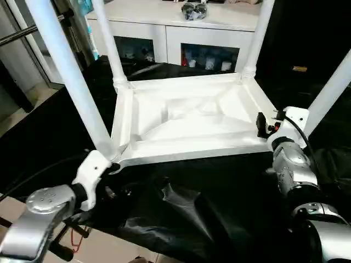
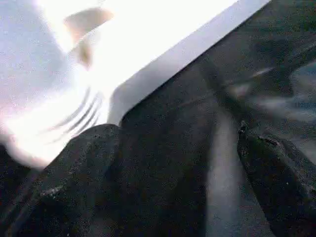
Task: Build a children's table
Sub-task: Rotate table base
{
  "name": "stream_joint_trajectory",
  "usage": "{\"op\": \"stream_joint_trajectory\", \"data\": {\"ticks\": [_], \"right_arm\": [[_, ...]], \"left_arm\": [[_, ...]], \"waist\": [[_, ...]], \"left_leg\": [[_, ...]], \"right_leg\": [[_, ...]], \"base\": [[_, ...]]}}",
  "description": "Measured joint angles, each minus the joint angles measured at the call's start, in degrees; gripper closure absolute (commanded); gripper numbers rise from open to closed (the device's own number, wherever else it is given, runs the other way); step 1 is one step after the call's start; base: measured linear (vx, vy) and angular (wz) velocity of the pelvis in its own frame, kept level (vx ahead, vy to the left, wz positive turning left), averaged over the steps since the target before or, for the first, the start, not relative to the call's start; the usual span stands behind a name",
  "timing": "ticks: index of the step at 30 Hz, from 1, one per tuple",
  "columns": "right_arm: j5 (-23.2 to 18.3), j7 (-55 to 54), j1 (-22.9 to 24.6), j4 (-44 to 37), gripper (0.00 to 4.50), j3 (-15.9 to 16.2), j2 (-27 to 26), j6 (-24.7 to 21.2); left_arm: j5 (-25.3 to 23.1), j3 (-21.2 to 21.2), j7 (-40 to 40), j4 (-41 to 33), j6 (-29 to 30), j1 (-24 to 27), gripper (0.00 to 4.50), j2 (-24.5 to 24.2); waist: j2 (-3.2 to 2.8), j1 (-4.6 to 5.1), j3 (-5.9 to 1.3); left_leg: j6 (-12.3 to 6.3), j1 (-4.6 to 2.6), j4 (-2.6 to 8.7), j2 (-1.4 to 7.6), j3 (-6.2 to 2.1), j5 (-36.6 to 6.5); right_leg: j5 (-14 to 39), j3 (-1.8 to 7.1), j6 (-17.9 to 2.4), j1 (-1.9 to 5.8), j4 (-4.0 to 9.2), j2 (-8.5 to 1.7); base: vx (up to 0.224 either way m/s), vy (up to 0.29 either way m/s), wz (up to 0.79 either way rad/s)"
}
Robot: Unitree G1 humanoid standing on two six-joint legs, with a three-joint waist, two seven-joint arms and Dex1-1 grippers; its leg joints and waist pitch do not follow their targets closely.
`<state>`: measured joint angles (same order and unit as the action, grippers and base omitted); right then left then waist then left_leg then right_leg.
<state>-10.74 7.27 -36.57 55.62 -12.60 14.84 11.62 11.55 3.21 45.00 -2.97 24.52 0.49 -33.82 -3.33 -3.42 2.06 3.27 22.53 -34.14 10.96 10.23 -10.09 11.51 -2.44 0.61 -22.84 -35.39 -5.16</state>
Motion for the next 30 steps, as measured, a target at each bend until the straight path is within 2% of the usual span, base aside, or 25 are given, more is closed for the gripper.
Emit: {"op": "stream_joint_trajectory", "data": {"ticks": [2, 5, 8, 10, 13, 15, 20, 25, 30], "right_arm": [[0.31, 2.49, 1.82, -1.74, 0.72, 1.22, -0.13, 0.48], [0.20, 6.14, 6.25, -6.24, 0.72, 2.04, 0.04, 1.47], [-0.76, 9.76, 11.97, -14.21, 0.72, 3.60, -0.33, 1.49], [-1.11, 11.46, 14.44, -18.27, 0.72, 4.29, -0.78, 1.45], [-3.26, 16.09, 20.16, -25.07, 0.72, 5.35, -0.31, 1.14], [-3.34, 18.24, 24.45, -28.94, 0.72, 6.52, -0.06, 1.31], [-4.41, 16.83, 30.55, -34.39, 0.72, 5.22, -0.31, 0.42], [-4.97, 16.78, 32.90, -39.37, 0.72, 4.69, -0.23, -1.96], [-4.61, 15.91, 33.67, -42.43, 0.72, 5.24, 0.11, -5.35]], "left_arm": [[0.00, 3.83, 0.27, 3.70, -1.14, 0.48, 0.02, -1.95], [2.20, 10.80, 1.05, 1.15, -1.85, 7.85, 0.02, -2.85], [4.98, 14.75, 2.21, -2.07, -1.82, 11.19, 0.02, -2.78], [6.22, 15.86, 2.25, -2.37, -2.84, 10.75, 0.02, -2.82], [8.26, 16.82, 2.08, -1.93, -5.70, 7.10, 0.02, -1.33], [9.36, 16.44, 0.79, -1.43, -7.04, 2.84, 0.02, 2.31], [9.48, 12.99, -1.66, 1.66, -8.56, -3.53, 0.02, 6.17], [8.41, 12.09, -2.65, 6.22, -9.40, -7.50, 0.02, 6.55], [5.94, 11.45, -6.11, 12.55, -11.21, -12.27, 0.02, 7.23]], "waist": [[0.17, 0.08, 0.00], [0.54, 0.35, -0.05], [1.21, -0.27, 0.03], [1.28, -0.56, 0.07], [1.56, -1.39, 0.06], [1.72, -1.73, 0.07], [1.82, -1.19, 0.14], [1.67, -0.51, 0.15], [1.94, -0.44, 0.17]], "left_leg": [[0.01, -0.02, 0.01, 0.03, -0.03, 0.00], [0.00, -0.04, 0.01, 0.01, -0.01, -0.01], [-0.01, 0.05, 0.02, 0.04, -0.02, -0.02], [-0.01, 0.05, 0.03, 0.03, -0.01, -0.02], [-0.01, -0.05, 0.06, 0.01, 0.03, -0.02], [0.00, -0.20, 0.12, 0.00, 0.05, -0.02], [0.01, -0.46, 0.21, 0.01, 0.10, -0.02], [0.02, -0.47, 0.31, 0.00, 0.05, -0.01], [0.02, -0.45, 0.36, -0.02, 0.03, -0.01]], "right_leg": [[0.01, 0.00, 0.01, -0.02, -0.05, 0.04], [0.06, 0.04, 0.10, 0.02, 0.15, 0.01], [0.10, -0.03, 0.16, 0.03, 0.24, 0.01], [0.10, 0.03, 0.16, 0.06, 0.25, 0.01], [0.11, 0.12, 0.17, 0.16, 0.23, 0.01], [0.12, 0.16, 0.20, 0.31, 0.26, 0.01], [0.21, 0.21, 0.51, 0.38, 0.26, 0.01], [0.09, 0.16, 0.67, 0.34, 0.26, 0.02], [0.09, 0.16, 0.67, 0.39, 0.30, 0.02]], "base": [[0.000, 0.000, 0.00], [0.000, 0.000, 0.00], [0.000, 0.000, 0.00], [0.000, 0.000, 0.00], [0.000, 0.000, 0.00], [0.000, 0.000, 0.00], [0.000, 0.000, 0.00], [0.000, 0.000, 0.00], [0.000, 0.000, 0.00]]}}
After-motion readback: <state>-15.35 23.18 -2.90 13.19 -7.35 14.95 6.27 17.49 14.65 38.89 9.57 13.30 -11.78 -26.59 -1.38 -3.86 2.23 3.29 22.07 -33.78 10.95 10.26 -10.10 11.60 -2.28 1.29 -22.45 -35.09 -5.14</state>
